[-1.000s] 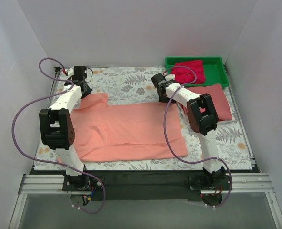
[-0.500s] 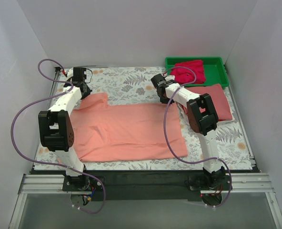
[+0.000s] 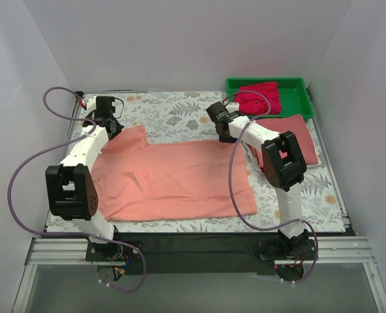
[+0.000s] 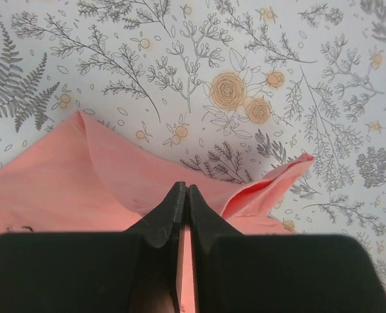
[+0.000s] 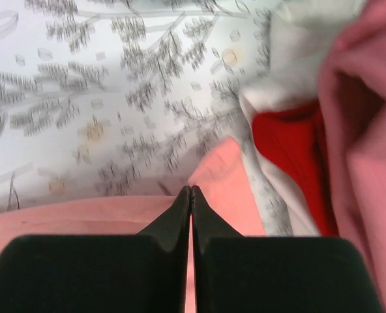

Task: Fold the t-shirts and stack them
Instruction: Fold the tshirt

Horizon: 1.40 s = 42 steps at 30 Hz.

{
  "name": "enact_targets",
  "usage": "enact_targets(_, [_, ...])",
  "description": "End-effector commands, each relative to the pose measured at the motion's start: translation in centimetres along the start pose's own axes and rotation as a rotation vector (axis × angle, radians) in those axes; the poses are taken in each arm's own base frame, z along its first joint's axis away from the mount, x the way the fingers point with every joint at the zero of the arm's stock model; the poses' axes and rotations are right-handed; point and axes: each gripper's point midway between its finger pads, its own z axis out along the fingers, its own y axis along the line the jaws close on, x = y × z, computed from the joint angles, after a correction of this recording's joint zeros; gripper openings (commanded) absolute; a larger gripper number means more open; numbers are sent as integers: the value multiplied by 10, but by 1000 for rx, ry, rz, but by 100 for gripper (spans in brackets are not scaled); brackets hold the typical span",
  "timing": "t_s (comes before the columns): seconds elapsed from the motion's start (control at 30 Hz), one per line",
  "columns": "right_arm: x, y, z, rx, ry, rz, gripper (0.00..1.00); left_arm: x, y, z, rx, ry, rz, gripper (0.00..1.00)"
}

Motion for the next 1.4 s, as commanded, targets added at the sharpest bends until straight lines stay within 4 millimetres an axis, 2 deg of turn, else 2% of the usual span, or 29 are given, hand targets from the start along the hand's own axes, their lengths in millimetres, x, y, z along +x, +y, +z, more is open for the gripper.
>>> enact_targets(0.0, [-21,-7,-43,-44,-106,43,1,-20,9,-31,-3,-85,-72,0])
enact_targets(0.03, [-9,-12,-41,-39,-89,36,1,-18,12,-32,-7,-85,-76,0])
enact_targets(0.07, [-13,-13,-49,-55,-107,52,1,-21,13,-40,3,-98,-89,0])
enact_targets(0.3, [2,-26,-71,-81,-117,56,1,-3,34,-58,-17,-89,-153,0])
enact_targets(0.47, [8,-31,-87,-97,-137,53,1,-1,53,-79,-56,-114,-219,0])
enact_targets(0.8, [38,-51,-110,-121,-141,59,1,5,82,-118,-76,-146,-275,0])
enact_targets(1.03, [58,-67,-125,-145,-153,79,1,25,102,-131,-107,-125,-321,0])
enact_targets(1.07, [68,-69,-123,-142,-141,68,1,31,106,-131,-120,-119,-332,0])
enact_targets(1.37, [112,-72,-132,-193,-112,49,1,61,141,-137,-244,-91,-397,0])
